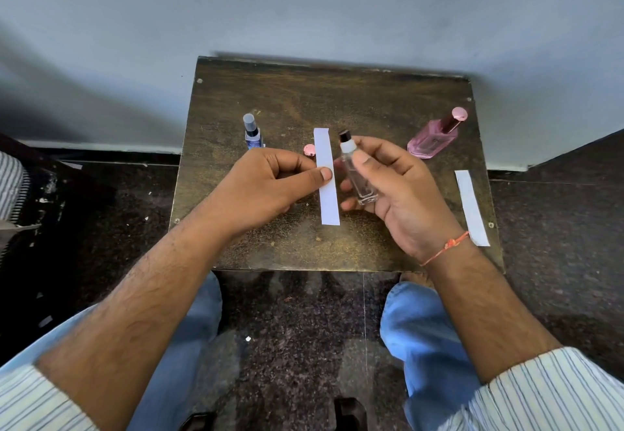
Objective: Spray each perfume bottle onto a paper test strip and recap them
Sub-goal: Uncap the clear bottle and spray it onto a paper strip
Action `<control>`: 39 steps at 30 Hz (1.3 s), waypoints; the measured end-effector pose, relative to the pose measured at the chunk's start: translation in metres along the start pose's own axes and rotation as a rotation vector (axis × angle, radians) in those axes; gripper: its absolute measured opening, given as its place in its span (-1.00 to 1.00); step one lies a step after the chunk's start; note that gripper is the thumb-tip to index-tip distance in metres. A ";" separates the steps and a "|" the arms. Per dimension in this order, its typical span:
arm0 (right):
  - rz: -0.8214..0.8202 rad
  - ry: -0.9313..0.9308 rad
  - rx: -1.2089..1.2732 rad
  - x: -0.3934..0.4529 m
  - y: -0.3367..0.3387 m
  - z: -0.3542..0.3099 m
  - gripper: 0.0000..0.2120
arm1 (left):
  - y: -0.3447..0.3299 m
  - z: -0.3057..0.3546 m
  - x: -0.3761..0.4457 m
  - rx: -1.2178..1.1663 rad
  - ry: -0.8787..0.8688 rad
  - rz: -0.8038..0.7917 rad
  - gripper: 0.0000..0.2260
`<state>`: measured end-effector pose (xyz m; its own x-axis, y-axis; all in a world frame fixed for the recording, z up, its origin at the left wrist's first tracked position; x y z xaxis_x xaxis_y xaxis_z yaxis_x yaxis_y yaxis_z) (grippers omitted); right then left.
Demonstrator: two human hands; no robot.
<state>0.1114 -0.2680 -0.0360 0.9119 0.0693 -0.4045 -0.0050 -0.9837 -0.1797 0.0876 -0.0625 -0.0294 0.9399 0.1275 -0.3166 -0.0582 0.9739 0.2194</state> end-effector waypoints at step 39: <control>0.101 0.064 -0.026 0.000 -0.002 0.000 -0.63 | 0.001 -0.004 0.002 -0.007 0.007 -0.015 -0.84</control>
<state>0.1111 -0.2658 -0.0356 0.9317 -0.0401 -0.3609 -0.0879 -0.9892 -0.1171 0.0884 -0.0610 -0.0334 0.9382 0.1143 -0.3265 -0.0467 0.9771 0.2078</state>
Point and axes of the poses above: each hand's wrist, its own x-axis towards the middle knuckle, its own y-axis out of the back of the hand, z = x × y, the point moved 2 cm from there along x, towards the middle knuckle, and after that the axes turned 15 degrees about z, right-handed, at the moved point
